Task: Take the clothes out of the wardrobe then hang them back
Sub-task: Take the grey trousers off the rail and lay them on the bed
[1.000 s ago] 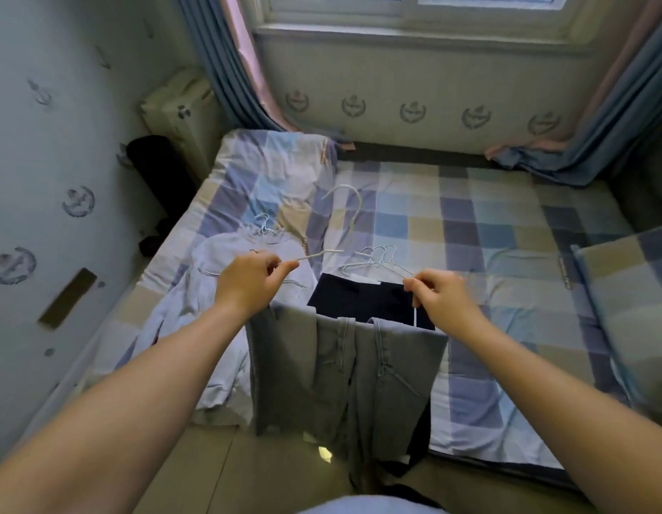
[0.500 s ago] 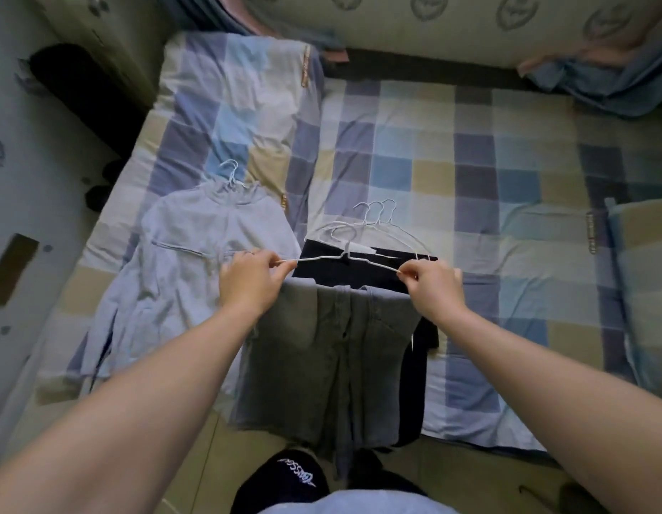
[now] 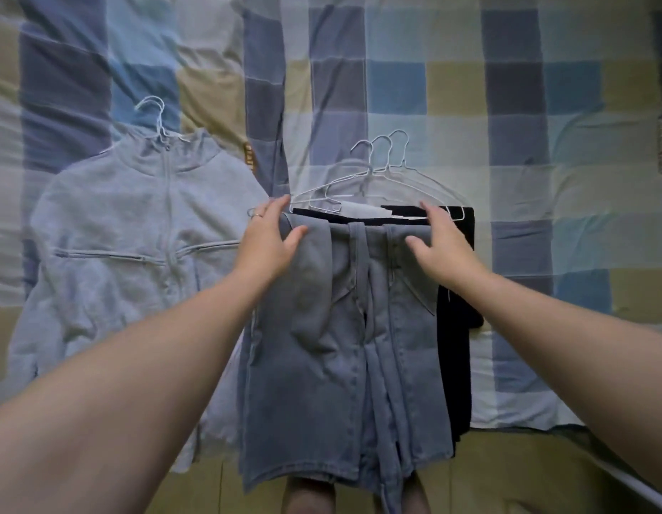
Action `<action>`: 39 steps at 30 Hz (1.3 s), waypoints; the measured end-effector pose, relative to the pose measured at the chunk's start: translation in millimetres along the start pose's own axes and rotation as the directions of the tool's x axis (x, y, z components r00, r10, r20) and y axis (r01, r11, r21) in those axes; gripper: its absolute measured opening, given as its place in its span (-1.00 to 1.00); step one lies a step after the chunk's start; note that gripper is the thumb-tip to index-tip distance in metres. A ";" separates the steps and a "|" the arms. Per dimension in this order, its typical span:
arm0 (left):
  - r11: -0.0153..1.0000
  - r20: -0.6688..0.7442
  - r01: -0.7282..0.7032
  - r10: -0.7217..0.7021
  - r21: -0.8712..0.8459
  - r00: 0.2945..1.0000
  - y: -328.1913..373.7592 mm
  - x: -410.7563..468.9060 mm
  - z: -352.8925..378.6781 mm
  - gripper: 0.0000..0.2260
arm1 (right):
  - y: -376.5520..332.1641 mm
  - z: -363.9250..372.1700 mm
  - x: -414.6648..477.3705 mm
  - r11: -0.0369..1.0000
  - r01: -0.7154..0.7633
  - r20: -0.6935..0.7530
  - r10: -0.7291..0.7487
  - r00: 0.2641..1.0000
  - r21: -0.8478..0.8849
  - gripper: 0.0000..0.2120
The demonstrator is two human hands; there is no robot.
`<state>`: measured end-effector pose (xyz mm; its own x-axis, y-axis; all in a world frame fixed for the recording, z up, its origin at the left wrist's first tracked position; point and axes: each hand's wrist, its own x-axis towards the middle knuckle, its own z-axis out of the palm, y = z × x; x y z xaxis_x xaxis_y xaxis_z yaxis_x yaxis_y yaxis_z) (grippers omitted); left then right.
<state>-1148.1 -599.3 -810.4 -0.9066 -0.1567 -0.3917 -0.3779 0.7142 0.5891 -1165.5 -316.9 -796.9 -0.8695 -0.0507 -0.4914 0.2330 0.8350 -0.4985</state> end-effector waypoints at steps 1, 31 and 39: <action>1.000 0.040 0.009 -0.010 0.020 0.999 -6.0 6.0 2.0 -0.39 | -2.6 5.1 3.4 1.000 0.007 0.016 -0.007 1.000 -0.025 -0.29; 0.973 -0.104 0.166 -0.151 0.162 0.983 82.5 -267.2 -110.0 -0.37 | -129.1 -87.6 -226.5 0.920 0.260 0.199 -0.207 0.958 -0.293 -0.21; 0.927 -0.270 0.376 -0.359 0.012 0.893 97.1 -373.4 -68.0 -0.34 | -107.6 -98.2 -265.4 0.711 0.613 0.381 -0.491 0.783 -0.345 -0.23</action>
<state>-859.1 -517.9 -558.8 -0.7249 -0.5808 -0.3704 -0.6889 0.6108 0.3903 -1002.6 -339.5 -542.8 -0.6296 -0.6588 -0.4119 -0.5178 0.7510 -0.4096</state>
